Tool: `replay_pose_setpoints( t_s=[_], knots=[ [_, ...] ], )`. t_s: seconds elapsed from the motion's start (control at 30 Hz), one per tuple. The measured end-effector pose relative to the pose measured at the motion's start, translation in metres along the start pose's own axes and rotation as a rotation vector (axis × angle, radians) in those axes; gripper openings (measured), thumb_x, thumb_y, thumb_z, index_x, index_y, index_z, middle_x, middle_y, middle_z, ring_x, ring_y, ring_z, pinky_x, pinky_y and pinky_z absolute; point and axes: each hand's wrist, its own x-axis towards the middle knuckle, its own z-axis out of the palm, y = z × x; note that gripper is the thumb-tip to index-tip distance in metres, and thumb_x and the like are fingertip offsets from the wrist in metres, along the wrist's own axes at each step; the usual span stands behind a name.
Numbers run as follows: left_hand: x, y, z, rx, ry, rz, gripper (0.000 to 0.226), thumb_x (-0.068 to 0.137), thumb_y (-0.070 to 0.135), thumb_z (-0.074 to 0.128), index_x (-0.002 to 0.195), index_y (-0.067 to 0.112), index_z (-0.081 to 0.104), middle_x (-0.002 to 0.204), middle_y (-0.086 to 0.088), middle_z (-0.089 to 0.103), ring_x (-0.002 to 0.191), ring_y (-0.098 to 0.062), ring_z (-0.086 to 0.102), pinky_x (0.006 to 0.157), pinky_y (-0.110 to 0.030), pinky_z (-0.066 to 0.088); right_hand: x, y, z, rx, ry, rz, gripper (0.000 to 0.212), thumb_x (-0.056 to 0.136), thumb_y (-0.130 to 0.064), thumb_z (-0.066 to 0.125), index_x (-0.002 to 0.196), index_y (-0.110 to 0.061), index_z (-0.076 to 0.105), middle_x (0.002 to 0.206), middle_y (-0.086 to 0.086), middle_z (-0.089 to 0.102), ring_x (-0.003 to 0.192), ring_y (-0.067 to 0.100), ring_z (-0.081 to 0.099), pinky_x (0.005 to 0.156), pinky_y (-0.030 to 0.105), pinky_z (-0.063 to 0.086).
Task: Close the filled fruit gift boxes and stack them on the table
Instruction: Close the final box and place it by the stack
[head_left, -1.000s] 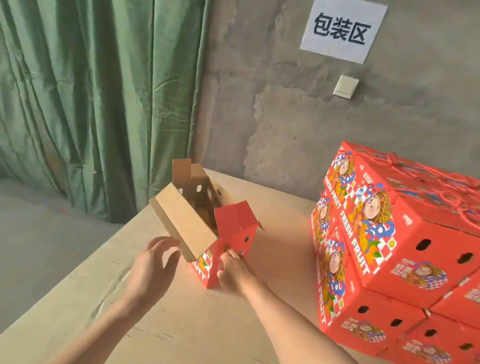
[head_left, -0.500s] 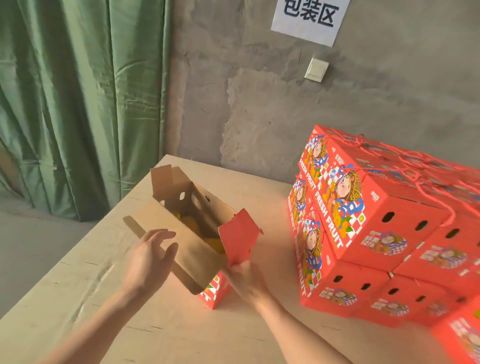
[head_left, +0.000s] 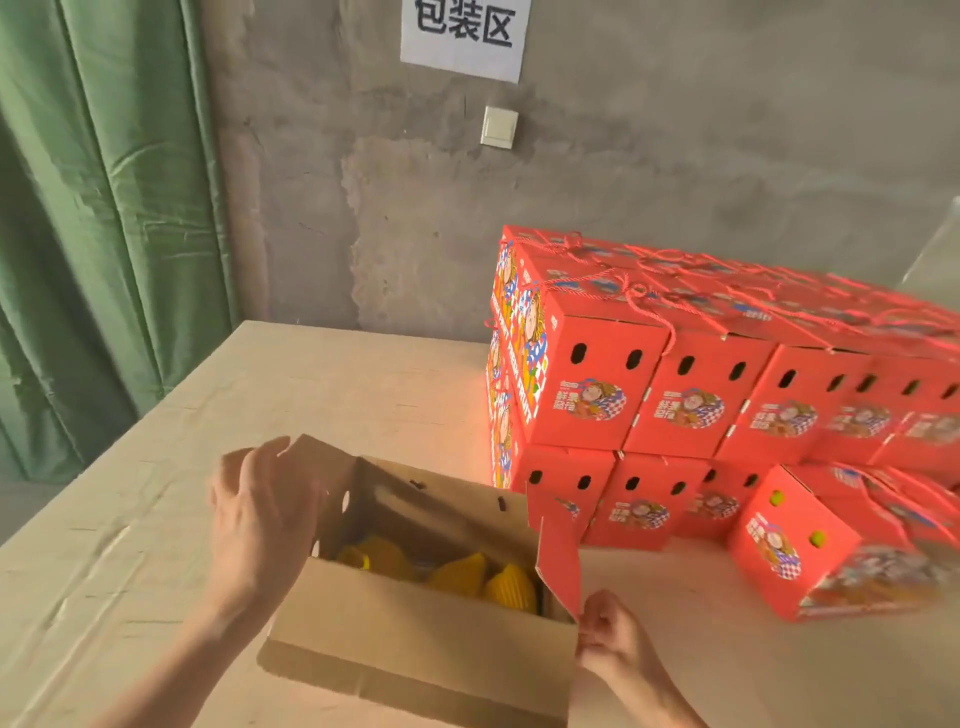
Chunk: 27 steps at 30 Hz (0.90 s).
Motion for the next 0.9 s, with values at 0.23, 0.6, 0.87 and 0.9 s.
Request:
replay_pose_setpoints(
  t_s=[0.23,0.6,0.87,0.9],
  knots=[
    [-0.063,0.047,0.036,-0.382,0.006,-0.237,0.033,0.098,0.031,0.044,0.115,0.005,0.055,0.103,-0.012,0.057,0.085,-0.025,0.056,0.077,-0.042,0.047,-0.063,0.030,-0.135,0.019,-0.047,0.032,0.047,0.069,0.022,0.067,0.107,0.006,0.044,0.090,0.024,0.066,0.081,0.031,0.062,0.067,0.036,0.050],
    [-0.175,0.076,0.101,-0.640,-0.162,-0.837,0.020,0.095,0.007,0.047,0.084,0.005,0.063,0.067,-0.008,0.065,0.066,-0.023,0.059,0.079,-0.045,0.048,-0.086,0.038,-0.242,0.276,0.093,0.002,0.045,0.075,-0.018,0.054,0.120,-0.020,0.060,0.120,0.001,0.066,0.109,0.024,0.061,0.087,0.039,0.048],
    [-0.179,0.127,0.112,-0.566,-0.564,-0.587,0.033,0.098,0.039,0.039,0.129,0.047,0.043,0.119,0.011,0.055,0.097,-0.023,0.060,0.059,-0.026,0.055,-0.069,0.015,-0.194,0.105,0.016,-0.096,0.034,0.099,-0.030,0.036,0.128,-0.044,0.046,0.138,-0.028,0.033,0.127,-0.005,0.029,0.106,0.020,0.014],
    [-0.179,0.129,0.110,-0.576,-0.613,-0.580,0.034,0.097,0.035,0.043,0.127,0.051,0.042,0.116,0.013,0.056,0.093,-0.022,0.059,0.051,-0.022,0.052,-0.070,0.013,-0.192,0.109,0.027,-0.083,0.033,0.099,-0.029,0.037,0.125,-0.045,0.047,0.135,-0.030,0.033,0.126,-0.006,0.027,0.103,0.020,0.013]
  ],
)
